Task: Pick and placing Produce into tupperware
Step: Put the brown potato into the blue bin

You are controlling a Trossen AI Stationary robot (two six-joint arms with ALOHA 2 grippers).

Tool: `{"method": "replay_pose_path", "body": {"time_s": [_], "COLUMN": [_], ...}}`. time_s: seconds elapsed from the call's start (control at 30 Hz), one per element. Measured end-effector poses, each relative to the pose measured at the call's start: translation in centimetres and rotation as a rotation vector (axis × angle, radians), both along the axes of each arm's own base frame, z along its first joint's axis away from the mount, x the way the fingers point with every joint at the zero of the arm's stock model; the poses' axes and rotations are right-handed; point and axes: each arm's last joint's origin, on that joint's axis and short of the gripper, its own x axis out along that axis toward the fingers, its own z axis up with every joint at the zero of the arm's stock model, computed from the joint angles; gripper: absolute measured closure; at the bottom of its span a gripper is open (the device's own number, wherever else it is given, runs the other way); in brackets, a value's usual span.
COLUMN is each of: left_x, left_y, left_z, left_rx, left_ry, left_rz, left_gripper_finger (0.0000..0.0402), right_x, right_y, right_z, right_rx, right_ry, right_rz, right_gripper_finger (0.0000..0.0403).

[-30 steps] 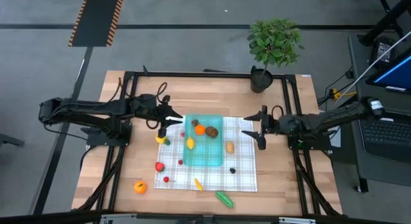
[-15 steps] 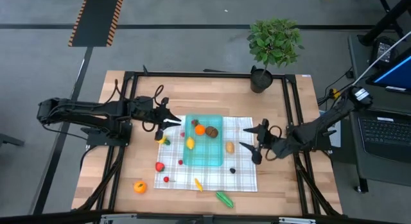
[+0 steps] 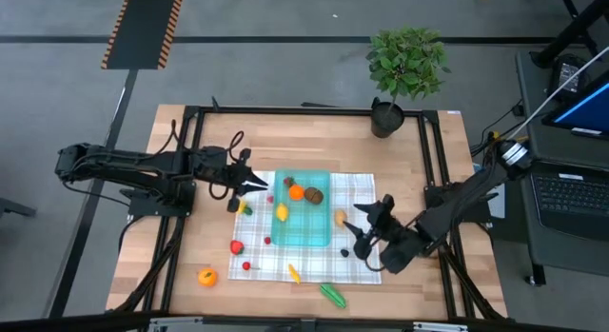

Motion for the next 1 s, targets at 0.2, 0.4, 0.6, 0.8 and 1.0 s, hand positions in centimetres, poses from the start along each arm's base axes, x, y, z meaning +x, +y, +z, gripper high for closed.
{"method": "replay_pose_path", "body": {"time_s": [0.2,0.4,0.6,0.8,1.0], "left_x": [-0.1,-0.3,-0.3,-0.3,-0.5], "left_y": [-0.2,-0.2,-0.2,-0.2,-0.2], "left_z": [-0.3,-0.6,-0.6,-0.7,-0.9], "left_rx": [0.011,0.060,0.081,0.100,0.101], "left_ry": [0.035,0.064,0.067,0.073,0.096], "left_rz": [-0.017,-0.042,-0.052,-0.063,-0.066], "left_gripper_finger": [0.0370,0.0382,0.0392,0.0401,0.0393], "right_x": [1.7,3.5,5.4,6.3,6.7], "right_y": [1.4,1.1,-0.4,-1.7,-2.1], "right_z": [0.5,1.3,1.9,1.7,1.7], "right_rx": [0.053,0.183,0.286,0.389,0.414], "right_ry": [0.051,0.194,0.267,0.313,0.312], "right_rz": [-0.141,-0.326,-0.426,-0.466,-0.476], "right_gripper_finger": [0.0114,0.0114,0.0114,0.0114,0.0114]}}
